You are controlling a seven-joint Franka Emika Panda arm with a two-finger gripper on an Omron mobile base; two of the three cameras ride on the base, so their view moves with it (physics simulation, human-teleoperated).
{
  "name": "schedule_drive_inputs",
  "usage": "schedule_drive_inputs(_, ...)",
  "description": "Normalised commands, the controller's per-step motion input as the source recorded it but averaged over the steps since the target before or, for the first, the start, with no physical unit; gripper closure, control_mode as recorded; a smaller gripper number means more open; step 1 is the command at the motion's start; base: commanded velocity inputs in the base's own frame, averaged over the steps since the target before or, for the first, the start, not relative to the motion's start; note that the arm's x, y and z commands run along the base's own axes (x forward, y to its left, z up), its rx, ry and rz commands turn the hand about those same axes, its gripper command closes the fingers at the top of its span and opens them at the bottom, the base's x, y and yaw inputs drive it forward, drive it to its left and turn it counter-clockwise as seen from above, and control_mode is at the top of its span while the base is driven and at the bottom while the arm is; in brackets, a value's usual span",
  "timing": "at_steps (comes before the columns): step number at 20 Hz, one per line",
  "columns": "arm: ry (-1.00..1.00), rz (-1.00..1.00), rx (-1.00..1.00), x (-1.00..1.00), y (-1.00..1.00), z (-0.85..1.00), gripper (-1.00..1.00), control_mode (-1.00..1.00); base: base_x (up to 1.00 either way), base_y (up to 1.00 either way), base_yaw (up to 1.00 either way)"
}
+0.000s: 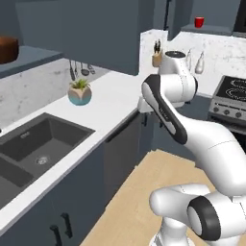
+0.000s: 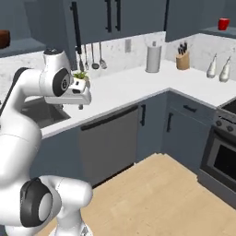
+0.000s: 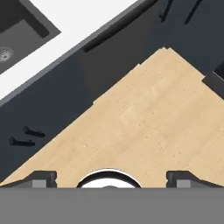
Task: Gather all objects into one cabinet and sort the glasses and bowls to opposite sides.
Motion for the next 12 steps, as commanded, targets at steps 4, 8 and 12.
schedule_drive_inputs(4,0.0,0.0,0.0,0.0,0.0,0.0,-1.0,1.0,-0.2,0.0,-0.59)
schedule_drive_inputs(8,0.0,0.0,0.0,0.0,0.0,0.0,-1.0,1.0,-0.17,0.0,-0.59)
schedule_drive_inputs(12,0.0,0.0,0.0,0.0,0.0,0.0,-1.0,1.0,-0.04,0.0,-0.56)
